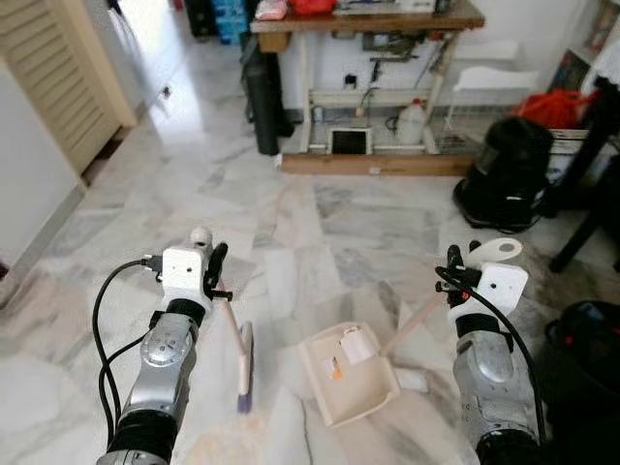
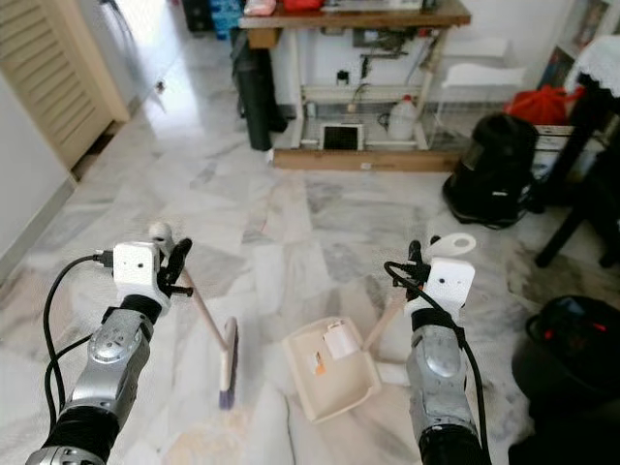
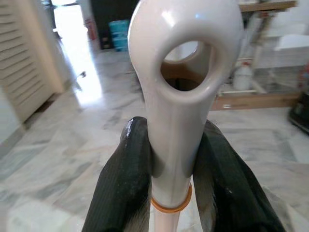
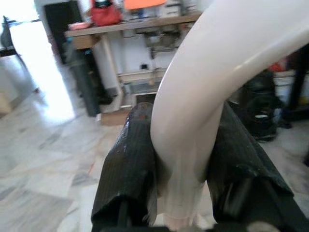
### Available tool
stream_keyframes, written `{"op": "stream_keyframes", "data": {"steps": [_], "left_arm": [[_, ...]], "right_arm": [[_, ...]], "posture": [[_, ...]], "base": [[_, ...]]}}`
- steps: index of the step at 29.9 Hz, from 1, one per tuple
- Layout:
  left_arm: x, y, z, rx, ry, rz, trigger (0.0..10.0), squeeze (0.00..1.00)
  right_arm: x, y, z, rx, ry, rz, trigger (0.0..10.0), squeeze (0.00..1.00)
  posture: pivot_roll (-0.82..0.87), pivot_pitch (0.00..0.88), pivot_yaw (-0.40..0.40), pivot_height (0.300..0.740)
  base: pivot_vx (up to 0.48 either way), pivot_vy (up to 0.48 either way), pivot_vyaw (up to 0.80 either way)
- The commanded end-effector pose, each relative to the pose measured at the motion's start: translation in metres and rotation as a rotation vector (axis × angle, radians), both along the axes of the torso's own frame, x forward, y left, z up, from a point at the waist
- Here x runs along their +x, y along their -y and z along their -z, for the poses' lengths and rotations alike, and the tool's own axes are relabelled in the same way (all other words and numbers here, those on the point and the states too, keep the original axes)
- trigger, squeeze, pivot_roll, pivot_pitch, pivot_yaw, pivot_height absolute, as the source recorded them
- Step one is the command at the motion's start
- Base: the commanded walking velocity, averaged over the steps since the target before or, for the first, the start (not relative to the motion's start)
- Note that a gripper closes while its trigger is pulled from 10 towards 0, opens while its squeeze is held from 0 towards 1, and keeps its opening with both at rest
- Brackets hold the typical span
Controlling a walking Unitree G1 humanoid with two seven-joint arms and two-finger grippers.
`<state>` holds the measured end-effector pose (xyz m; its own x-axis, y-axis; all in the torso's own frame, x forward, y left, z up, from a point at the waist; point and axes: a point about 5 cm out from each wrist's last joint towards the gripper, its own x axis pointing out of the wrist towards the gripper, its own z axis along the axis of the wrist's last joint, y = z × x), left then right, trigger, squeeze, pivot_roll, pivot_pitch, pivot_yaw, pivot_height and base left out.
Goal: Sweep floor
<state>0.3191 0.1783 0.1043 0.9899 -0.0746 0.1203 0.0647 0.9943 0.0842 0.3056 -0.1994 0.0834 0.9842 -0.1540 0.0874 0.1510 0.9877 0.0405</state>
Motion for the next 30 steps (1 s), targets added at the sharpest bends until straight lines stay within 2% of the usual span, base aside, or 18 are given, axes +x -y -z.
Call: {"op": "stream_keyframes", "data": {"steps": [1,12,16,19,30], "left_arm": [[0.001,-0.003,-0.006,0.000,0.022,-0.014,10.0,0.00],[-0.001,-0.002,-0.005,0.000,0.014,-0.012,10.0,0.00],[-0.001,-0.002,-0.005,0.001,0.010,-0.010,10.0,0.00],[-0.001,-0.001,-0.005,0.001,0.005,-0.008,10.0,0.00],[-0.001,-0.001,-0.004,0.004,-0.002,-0.005,10.0,0.00]], "right_arm": [[0.006,-0.005,-0.017,0.002,0.066,-0.017,10.0,0.00],[0.005,-0.009,-0.014,0.020,0.046,-0.017,10.0,0.00],[0.004,-0.009,-0.010,0.071,0.024,0.007,10.0,0.00],[0.003,-0.010,-0.006,0.071,0.007,0.016,10.0,0.00],[0.001,-0.003,0.007,0.213,-0.083,0.114,10.0,0.00]], "posture": [[-0.09,0.000,0.042,0.740],[-0.09,0.000,0.041,0.740],[-0.09,0.000,0.043,0.740],[-0.09,0.000,0.046,0.740],[-0.09,0.000,0.049,0.740]], "base": [[0.000,0.000,0.79],[0.000,0.000,0.76],[0.000,0.000,0.65],[0.000,0.000,0.62],[0.000,0.000,0.61]]}}
